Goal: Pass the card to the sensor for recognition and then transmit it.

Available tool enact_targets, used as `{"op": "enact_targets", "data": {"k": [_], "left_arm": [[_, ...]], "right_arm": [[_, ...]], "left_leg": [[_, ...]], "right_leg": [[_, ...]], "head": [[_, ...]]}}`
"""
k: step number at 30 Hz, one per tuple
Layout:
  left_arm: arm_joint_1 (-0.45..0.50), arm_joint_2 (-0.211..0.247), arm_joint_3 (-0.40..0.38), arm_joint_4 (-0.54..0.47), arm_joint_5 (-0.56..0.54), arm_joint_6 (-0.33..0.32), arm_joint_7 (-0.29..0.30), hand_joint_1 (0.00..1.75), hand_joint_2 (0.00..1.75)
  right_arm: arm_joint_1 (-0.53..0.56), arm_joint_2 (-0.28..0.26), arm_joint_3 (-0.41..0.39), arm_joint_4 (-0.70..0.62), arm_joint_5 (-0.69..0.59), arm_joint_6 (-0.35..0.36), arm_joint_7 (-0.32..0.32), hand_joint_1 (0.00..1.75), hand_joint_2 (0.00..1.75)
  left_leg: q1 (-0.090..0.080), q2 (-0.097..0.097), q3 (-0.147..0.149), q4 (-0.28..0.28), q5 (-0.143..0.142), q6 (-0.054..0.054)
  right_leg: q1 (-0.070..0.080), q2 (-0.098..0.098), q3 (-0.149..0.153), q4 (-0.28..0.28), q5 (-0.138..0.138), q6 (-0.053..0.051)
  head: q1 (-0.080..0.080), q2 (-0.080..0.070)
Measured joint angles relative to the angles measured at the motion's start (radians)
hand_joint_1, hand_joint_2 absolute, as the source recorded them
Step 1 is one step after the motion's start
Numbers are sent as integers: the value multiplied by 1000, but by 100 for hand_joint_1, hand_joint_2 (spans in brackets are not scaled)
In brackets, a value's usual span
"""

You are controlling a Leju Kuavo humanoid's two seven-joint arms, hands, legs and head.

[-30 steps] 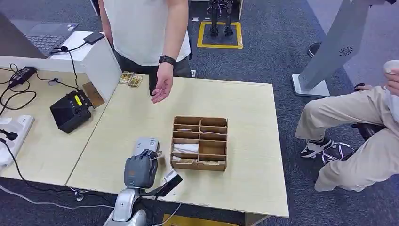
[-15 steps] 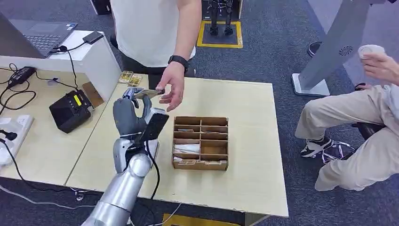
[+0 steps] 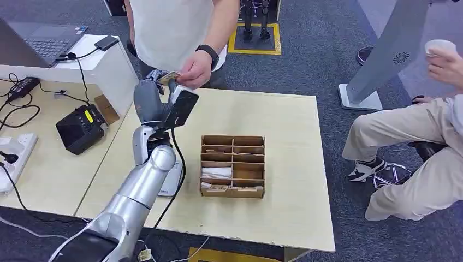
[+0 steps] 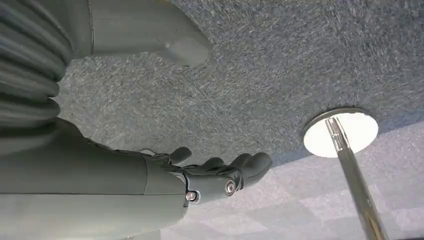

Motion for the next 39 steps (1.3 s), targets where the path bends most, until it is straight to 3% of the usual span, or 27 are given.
{"op": "enact_targets", "data": {"k": [9,15,28,32,39], "left_arm": [[-6,6,-8,-4,106,12,-75,0,175],[47,21,-9,-77,190,12,-131,0,175],[363,63,-61,-403,404,-9,-237,0,175],[480,78,-75,-507,474,-16,-331,0,175],[621,92,-101,-622,495,-6,-426,0,175]], "right_arm": [[-1,0,0,6,-16,0,5,0,175],[-1,0,0,6,-49,0,21,0,175],[-1,0,0,-9,-158,0,58,0,175],[0,0,0,-22,-180,0,74,0,175],[0,0,0,-45,-194,0,89,0,175]], "left_leg": [[1,-1,-1,0,0,0],[0,0,-1,0,0,0],[0,0,-2,0,-1,1],[0,0,-2,0,-2,1],[0,0,-2,0,-2,1]], "right_leg": [[0,0,0,0,0,0],[0,0,0,0,0,0],[0,0,-1,0,-2,2],[0,0,-1,-1,-2,2],[0,0,-1,-1,-2,2]], "head": [[0,0],[0,0],[0,0],[0,0],[0,0]]}}
